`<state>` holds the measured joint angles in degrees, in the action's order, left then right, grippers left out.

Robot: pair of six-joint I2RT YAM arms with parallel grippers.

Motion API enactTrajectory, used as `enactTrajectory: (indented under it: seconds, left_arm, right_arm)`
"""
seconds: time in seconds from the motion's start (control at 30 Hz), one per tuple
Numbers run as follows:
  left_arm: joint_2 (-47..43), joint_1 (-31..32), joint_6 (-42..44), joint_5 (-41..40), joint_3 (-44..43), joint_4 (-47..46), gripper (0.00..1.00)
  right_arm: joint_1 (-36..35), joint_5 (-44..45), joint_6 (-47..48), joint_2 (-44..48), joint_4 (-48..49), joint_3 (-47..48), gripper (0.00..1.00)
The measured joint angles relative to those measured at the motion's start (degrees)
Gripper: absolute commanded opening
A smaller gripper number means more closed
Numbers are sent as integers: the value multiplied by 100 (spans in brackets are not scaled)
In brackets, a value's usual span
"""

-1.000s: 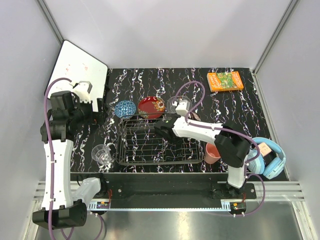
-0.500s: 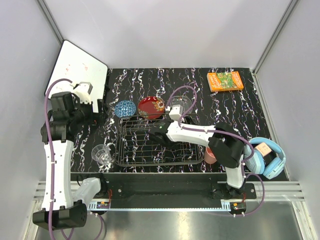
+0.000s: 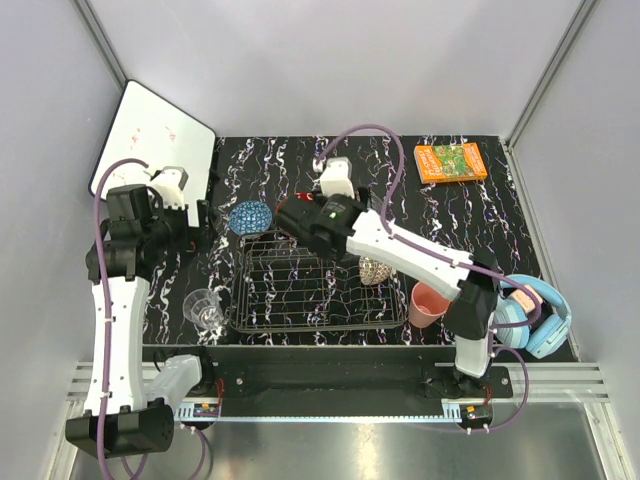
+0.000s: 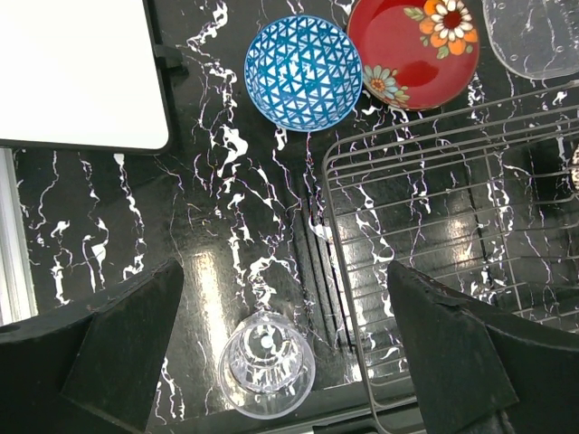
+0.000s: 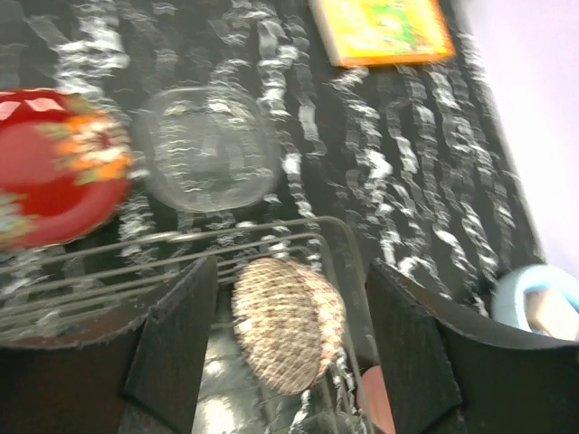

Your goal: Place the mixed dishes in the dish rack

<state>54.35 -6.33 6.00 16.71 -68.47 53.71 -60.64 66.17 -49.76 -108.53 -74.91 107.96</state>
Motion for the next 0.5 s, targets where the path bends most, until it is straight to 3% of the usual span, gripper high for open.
enactTrajectory:
  seconds: [0.2,0.37,0.5]
  left_arm:
    - [52,-2,17,-31,168,-72,99]
    - [-153,-2,66,-24,251,-85,99]
    - [-184,-2,63,4,315,-142,99]
  right_arm:
    - [494,-1759,1720,-284,1036,1580,67]
    - [1051,-3351,2549,-2103,1261,4422,68]
    - [1180,-4301,2710,-3163,1364,5104,68]
